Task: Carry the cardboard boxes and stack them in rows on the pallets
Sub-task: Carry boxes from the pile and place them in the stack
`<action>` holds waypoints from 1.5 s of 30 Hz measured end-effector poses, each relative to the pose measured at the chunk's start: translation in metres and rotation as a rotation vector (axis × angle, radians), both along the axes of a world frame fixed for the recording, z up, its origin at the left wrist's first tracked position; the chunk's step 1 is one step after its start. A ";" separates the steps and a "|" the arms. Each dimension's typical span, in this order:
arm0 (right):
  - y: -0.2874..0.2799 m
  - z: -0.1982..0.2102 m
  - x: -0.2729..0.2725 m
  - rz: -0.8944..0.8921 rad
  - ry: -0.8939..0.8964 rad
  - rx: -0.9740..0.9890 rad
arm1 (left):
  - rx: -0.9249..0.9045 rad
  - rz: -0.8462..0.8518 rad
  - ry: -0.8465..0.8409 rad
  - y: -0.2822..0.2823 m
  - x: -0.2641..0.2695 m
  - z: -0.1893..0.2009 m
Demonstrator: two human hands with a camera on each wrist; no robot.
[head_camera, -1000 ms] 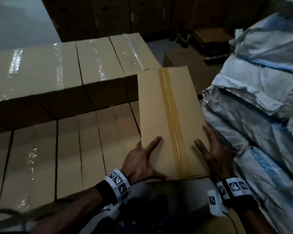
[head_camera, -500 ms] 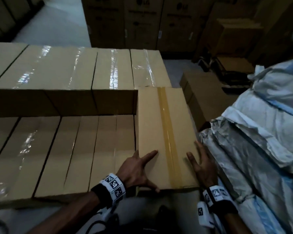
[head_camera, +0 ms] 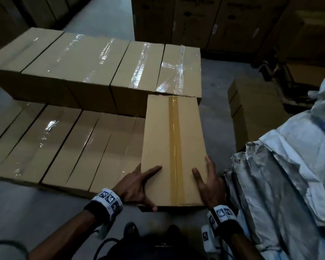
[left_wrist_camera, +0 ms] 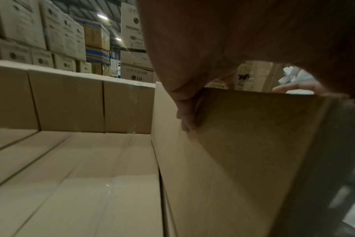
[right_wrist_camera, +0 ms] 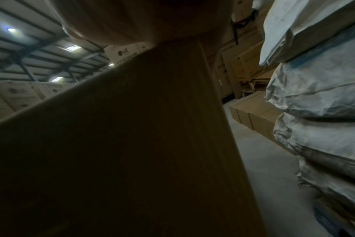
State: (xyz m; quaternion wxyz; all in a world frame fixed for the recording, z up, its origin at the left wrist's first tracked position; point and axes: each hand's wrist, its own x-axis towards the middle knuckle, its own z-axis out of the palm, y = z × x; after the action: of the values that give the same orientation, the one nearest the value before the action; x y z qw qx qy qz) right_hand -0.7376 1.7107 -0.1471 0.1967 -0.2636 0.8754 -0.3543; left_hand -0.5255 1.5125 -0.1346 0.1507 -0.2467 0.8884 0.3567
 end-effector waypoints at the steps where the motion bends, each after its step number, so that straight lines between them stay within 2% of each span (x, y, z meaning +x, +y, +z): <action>1: -0.001 -0.003 0.000 -0.006 -0.001 -0.013 | -0.001 -0.003 -0.007 -0.003 -0.002 0.001; 11: -0.021 -0.024 0.015 -0.146 -0.030 -0.013 | -0.029 -0.080 -0.090 -0.042 -0.017 -0.008; 18: -0.023 -0.033 0.022 -0.145 0.025 0.007 | -0.031 -0.120 -0.083 -0.045 -0.001 -0.032; 25: -0.028 -0.034 0.019 -0.158 0.045 0.021 | -0.023 -0.129 -0.055 -0.053 -0.005 -0.036; 37: -0.022 -0.045 0.016 -0.165 0.026 0.042 | 0.014 -0.085 0.005 -0.048 -0.004 -0.046; 45: -0.017 -0.054 -0.002 -0.112 -0.105 0.146 | 0.191 0.049 0.082 -0.040 0.002 -0.061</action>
State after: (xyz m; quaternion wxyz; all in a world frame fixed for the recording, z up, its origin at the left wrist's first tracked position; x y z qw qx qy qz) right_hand -0.7393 1.6938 -0.2015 0.2408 -0.1803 0.9007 -0.3133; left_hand -0.5230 1.4724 -0.1955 0.1283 -0.2382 0.8494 0.4531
